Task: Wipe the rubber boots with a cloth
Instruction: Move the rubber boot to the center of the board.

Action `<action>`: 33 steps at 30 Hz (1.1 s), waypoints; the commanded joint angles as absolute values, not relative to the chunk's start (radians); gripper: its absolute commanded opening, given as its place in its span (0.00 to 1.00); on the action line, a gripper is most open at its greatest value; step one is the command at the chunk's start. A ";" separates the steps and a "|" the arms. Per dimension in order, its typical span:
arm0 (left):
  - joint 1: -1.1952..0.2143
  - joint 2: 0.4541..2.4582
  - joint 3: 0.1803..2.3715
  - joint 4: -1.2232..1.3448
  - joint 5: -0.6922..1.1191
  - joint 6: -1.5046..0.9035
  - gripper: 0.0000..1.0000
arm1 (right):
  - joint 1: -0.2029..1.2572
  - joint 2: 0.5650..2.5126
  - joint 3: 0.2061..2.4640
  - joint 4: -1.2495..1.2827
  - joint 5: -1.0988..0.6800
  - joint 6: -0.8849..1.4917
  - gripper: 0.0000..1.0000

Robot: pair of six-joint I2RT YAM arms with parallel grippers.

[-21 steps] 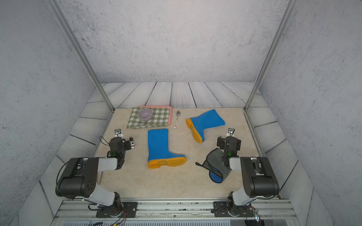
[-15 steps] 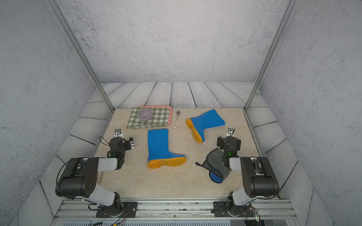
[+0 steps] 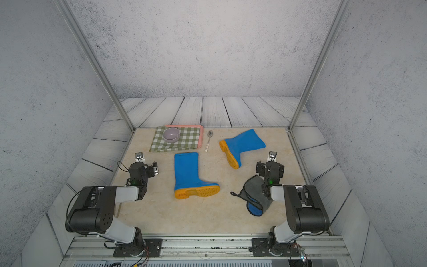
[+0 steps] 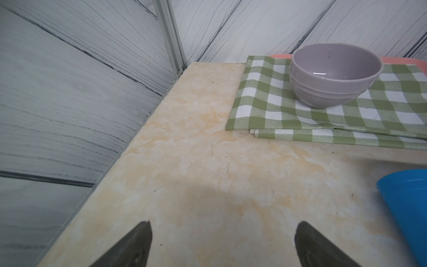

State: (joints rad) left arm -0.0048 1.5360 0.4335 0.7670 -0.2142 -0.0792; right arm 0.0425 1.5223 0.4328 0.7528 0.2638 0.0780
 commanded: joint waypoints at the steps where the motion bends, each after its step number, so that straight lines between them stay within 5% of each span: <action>1: -0.005 1.518 0.442 0.773 -0.221 -0.081 0.99 | 0.043 1.531 0.446 0.746 0.259 0.088 0.99; 6: -0.008 1.492 0.466 0.736 -0.178 -0.050 0.99 | 0.043 1.529 0.445 0.749 0.259 0.087 0.99; 13: -0.015 1.314 0.712 0.171 -0.163 -0.098 0.99 | 0.047 1.438 0.532 0.505 0.317 0.117 0.99; 17: -0.016 1.344 0.825 0.005 -0.001 -0.206 0.99 | 0.052 1.357 0.705 0.099 0.352 0.236 0.99; 23: -0.013 1.536 1.055 -0.326 0.281 -0.317 0.94 | 0.074 1.165 0.729 -0.106 0.240 0.337 0.99; 33: -0.013 1.666 1.020 -0.339 0.637 -0.525 0.85 | 0.087 1.020 0.810 -0.422 -0.062 0.396 0.99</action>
State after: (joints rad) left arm -0.0132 1.6772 1.0527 -0.3233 0.4923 -0.4335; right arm 0.0795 1.0565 0.7956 -0.2787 0.0532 0.3580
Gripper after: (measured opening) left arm 0.852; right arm 0.990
